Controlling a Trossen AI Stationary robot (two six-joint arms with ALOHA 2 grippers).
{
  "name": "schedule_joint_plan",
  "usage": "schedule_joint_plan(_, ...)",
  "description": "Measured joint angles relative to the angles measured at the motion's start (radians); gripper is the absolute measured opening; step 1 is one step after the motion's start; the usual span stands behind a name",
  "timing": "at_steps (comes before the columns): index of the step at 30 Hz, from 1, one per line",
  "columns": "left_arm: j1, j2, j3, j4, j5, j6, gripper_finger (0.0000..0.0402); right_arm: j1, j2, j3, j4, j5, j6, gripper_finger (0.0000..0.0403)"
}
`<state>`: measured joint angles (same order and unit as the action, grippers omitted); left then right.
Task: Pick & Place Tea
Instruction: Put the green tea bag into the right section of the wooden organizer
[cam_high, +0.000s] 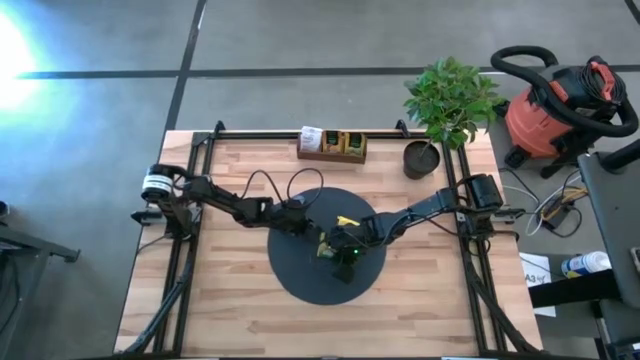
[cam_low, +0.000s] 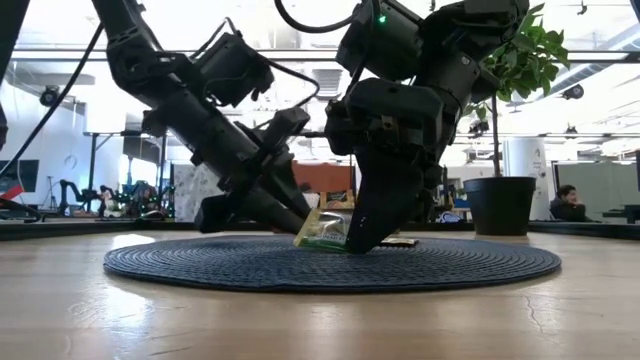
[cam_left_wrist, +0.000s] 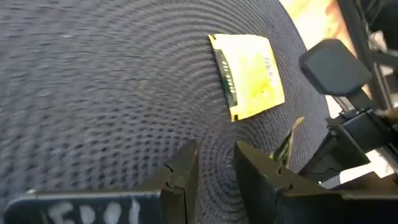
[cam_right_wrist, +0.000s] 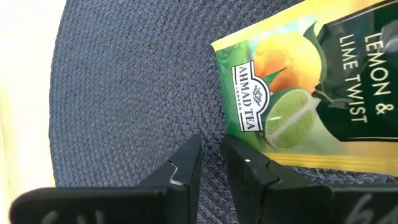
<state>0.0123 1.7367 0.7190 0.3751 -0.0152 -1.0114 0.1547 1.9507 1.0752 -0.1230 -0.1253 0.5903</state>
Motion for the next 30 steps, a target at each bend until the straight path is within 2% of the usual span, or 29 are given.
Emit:
schedule_joint_plan(3,0.01,-0.016,-0.042,0.086,-0.001,-0.02,0.0098,0.0,0.0,0.0,0.0,0.0,0.0,0.007)
schedule_joint_plan(7,0.014,-0.024,-0.082,0.241,0.053,-0.032,0.0098,0.0,0.0,0.0,0.002,-0.001,-0.007,0.0068)
schedule_joint_plan(12,0.01,-0.019,-0.086,0.234,0.081,-0.037,0.0098,0.0,0.0,0.0,0.002,-0.002,-0.01,0.0068)
schedule_joint_plan(20,0.009,-0.018,-0.086,0.181,0.063,0.011,0.0098,0.0,0.0,0.0,0.002,-0.002,-0.008,0.0068)
schedule_joint_plan(30,-0.032,-0.018,-0.07,0.193,0.066,0.09,0.0098,0.0,0.0,0.0,0.002,-0.003,-0.007,0.0068)
